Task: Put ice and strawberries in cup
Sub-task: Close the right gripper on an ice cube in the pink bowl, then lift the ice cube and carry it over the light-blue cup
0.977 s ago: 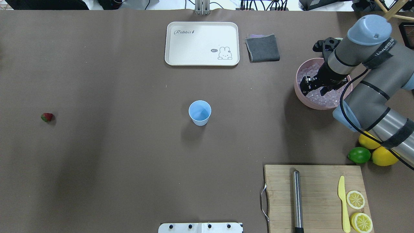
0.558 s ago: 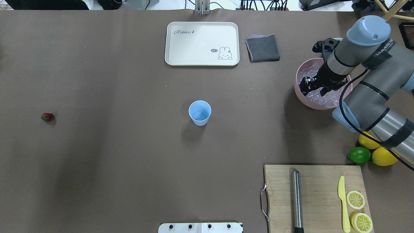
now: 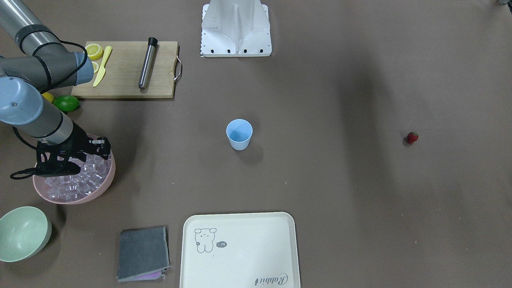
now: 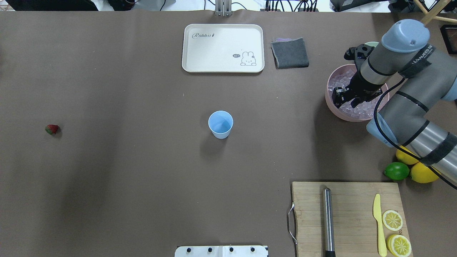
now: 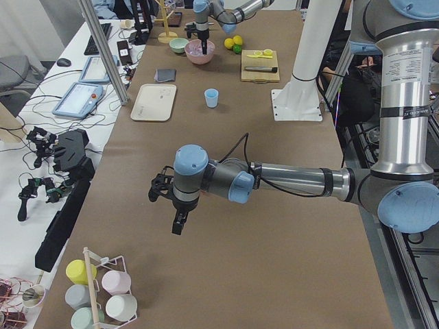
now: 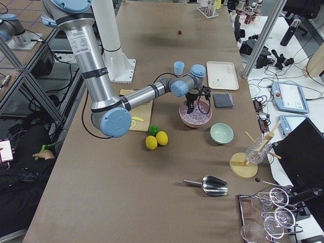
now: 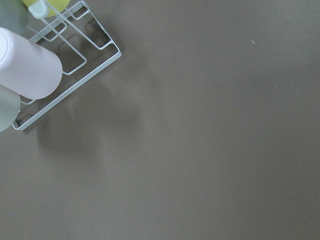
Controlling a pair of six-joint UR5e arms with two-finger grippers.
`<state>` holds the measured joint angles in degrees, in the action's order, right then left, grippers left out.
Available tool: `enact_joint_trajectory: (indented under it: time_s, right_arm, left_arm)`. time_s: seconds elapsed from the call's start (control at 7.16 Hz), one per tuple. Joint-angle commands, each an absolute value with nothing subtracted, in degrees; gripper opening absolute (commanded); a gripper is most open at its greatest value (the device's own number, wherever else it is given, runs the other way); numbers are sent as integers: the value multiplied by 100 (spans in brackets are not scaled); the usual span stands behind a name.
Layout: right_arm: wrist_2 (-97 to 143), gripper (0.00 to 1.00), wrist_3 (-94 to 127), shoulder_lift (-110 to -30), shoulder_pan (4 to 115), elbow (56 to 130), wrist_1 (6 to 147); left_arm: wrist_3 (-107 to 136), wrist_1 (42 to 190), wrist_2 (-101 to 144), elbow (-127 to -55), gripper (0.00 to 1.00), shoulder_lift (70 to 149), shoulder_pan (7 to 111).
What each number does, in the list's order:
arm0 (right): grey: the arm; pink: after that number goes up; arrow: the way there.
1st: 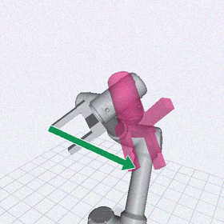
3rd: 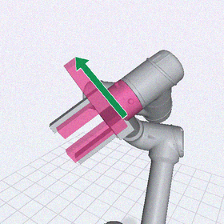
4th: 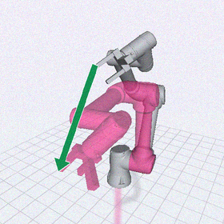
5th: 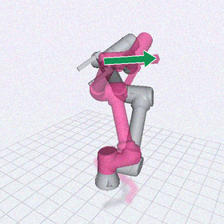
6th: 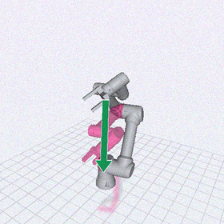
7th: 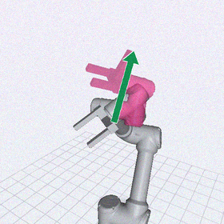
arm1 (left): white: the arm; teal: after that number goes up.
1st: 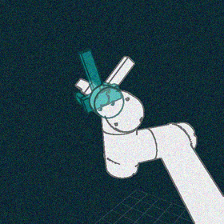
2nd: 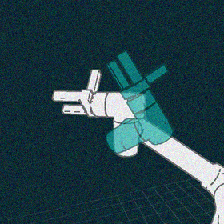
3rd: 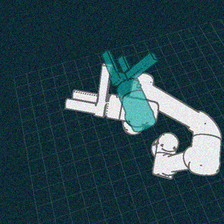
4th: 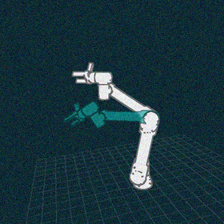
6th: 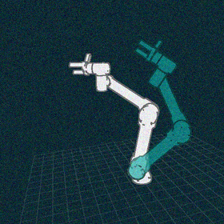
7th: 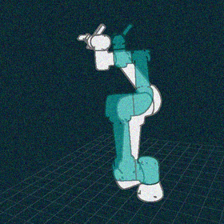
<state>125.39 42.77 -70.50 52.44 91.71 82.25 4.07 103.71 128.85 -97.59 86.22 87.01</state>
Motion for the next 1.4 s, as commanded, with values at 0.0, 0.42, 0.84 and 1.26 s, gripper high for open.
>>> enact_joint_trajectory:
  time_s: [0.0, 0.42, 0.84, 1.26]
  right_arm:
    - [12769, 0, 4245, -7058, 5325, 9193, 8218]
    - [13112, 0, 4236, -7040, 5580, 9333, 8270]
    - [13578, 0, 4323, -6700, 5888, 9702, 8306]
    - [13808, 0, 6118, -5638, 5287, 9756, 8200]
  left_arm:
    - [404, 10371, 12885, -9765, 98, 8631, 8701]
    - [404, 10371, 12885, -9756, 98, 8666, 8701]
    - [422, 10371, 12876, -9765, 98, 8684, 8701]
    - [404, 10371, 12885, -9756, 98, 8675, 8701]
